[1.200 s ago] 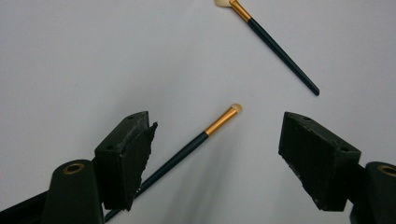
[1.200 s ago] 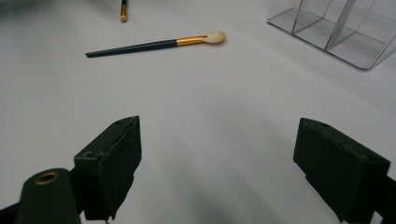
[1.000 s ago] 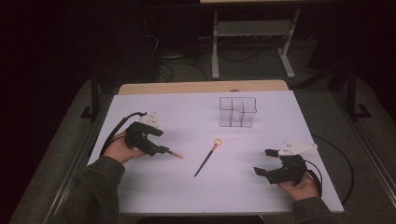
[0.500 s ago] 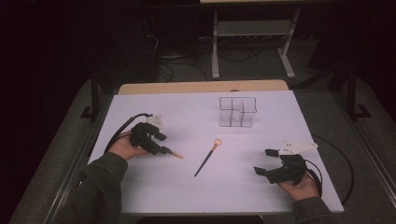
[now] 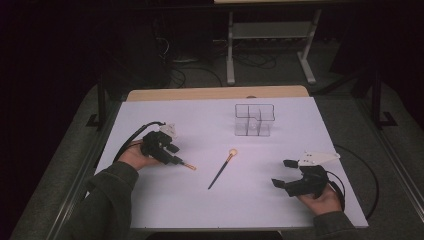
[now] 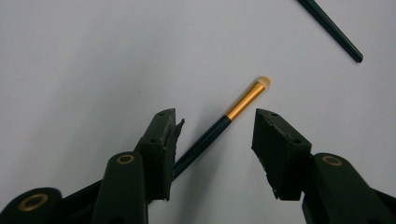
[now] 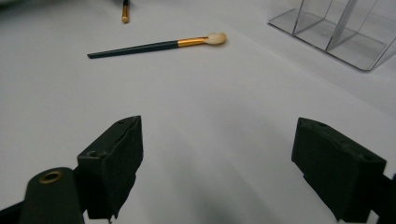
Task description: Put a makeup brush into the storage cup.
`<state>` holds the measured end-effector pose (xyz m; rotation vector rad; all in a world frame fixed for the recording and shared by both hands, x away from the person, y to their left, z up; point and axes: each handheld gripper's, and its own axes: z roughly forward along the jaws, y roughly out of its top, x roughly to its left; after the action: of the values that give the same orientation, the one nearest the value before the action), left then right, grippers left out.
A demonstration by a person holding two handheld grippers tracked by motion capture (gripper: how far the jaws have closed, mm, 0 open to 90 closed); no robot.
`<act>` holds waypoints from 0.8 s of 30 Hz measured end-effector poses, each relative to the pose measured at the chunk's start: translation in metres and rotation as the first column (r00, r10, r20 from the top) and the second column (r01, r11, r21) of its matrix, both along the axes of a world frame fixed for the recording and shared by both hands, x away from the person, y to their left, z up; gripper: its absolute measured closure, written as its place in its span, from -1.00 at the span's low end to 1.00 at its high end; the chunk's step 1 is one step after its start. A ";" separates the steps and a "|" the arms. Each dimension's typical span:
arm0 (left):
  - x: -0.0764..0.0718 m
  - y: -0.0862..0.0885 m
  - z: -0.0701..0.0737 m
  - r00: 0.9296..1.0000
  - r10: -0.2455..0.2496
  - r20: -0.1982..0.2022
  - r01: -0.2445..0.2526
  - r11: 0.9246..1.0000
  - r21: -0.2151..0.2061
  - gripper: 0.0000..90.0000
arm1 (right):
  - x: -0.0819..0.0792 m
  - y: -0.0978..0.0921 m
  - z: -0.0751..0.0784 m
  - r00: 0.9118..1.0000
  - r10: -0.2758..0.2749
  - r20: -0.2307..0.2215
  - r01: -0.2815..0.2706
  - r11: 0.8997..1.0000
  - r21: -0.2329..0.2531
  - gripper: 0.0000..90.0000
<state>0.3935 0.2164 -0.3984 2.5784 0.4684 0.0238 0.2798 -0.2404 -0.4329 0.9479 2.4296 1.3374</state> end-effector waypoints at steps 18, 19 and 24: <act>0.007 -0.004 -0.013 1.000 -0.024 -0.020 0.025 0.998 0.052 0.33 | 0.000 0.000 0.000 1.000 0.005 -0.003 -0.005 1.000 0.001 -0.66; 0.007 -0.004 -0.014 0.999 -0.028 -0.022 0.029 0.998 0.055 0.36 | 0.000 0.000 0.000 1.000 0.005 -0.003 -0.005 1.000 0.001 -0.66; 0.009 -0.003 -0.017 0.999 -0.027 -0.027 0.029 0.998 0.060 0.38 | 0.000 0.000 -0.001 1.000 0.006 -0.004 -0.006 1.000 0.002 -0.66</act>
<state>0.4021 0.2130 -0.4155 2.6473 0.4478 -0.0053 0.2802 -0.2405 -0.4334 0.9447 2.4368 1.3411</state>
